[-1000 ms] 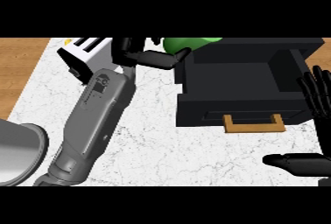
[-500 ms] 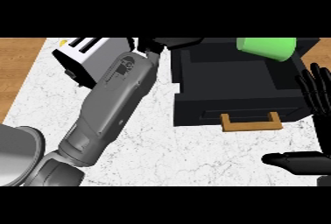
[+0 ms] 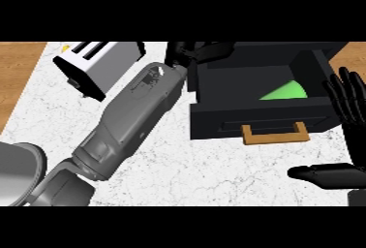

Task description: Pick up the cup, place it into the drawer and close the drawer

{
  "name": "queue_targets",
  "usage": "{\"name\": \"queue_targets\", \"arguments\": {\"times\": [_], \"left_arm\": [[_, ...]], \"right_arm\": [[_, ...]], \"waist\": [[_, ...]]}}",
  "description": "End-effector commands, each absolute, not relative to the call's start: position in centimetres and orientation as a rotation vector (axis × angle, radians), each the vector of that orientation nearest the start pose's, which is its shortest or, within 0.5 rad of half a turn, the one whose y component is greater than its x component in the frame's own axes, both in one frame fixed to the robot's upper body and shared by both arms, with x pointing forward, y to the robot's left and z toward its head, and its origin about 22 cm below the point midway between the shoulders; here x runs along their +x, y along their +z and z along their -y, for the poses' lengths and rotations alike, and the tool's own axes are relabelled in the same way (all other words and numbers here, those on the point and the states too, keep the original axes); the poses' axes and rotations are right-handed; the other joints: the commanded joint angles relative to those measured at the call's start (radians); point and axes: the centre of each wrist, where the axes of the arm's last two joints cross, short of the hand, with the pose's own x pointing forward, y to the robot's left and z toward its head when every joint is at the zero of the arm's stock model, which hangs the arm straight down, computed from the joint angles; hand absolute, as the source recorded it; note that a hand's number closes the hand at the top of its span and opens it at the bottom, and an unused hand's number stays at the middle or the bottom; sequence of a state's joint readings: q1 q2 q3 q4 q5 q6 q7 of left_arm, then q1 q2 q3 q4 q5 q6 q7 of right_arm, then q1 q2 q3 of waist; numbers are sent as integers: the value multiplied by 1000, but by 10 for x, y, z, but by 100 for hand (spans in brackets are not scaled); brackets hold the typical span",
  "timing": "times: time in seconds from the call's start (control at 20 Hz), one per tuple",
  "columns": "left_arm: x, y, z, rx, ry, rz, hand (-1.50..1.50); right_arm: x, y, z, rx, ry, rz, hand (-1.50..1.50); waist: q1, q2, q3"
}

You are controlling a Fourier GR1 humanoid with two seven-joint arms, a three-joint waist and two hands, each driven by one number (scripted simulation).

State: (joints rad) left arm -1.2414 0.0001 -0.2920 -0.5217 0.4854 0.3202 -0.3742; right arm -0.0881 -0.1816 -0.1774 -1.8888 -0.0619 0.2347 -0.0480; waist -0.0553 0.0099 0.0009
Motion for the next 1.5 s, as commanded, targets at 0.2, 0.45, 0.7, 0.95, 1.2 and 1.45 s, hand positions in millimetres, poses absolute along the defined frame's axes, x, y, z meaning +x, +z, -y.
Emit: {"name": "queue_targets", "arguments": {"times": [0.2,0.45,0.7,0.95,1.2,1.45], "left_arm": [[426,131,-16,-59,-329,1854,150],[428,130,-14,-51,-419,1833,-150],[417,98,-17,52,-458,1788,-150],[410,111,-3,27,-412,1854,-150],[411,111,-7,-66,-339,1956,-150],[414,142,3,-145,-276,1968,-150]], "right_arm": [[237,111,301,-45,267,2028,-150],[249,102,291,-24,271,2012,-150],[259,123,281,-7,303,2032,-150],[257,125,285,23,261,2053,-150],[249,131,276,221,249,2033,-150],[241,140,299,178,371,2031,150]], "waist": [[-16,0,1],[-27,10,1],[-46,15,1],[-34,10,0],[-2,2,-1],[24,-4,0]]}}
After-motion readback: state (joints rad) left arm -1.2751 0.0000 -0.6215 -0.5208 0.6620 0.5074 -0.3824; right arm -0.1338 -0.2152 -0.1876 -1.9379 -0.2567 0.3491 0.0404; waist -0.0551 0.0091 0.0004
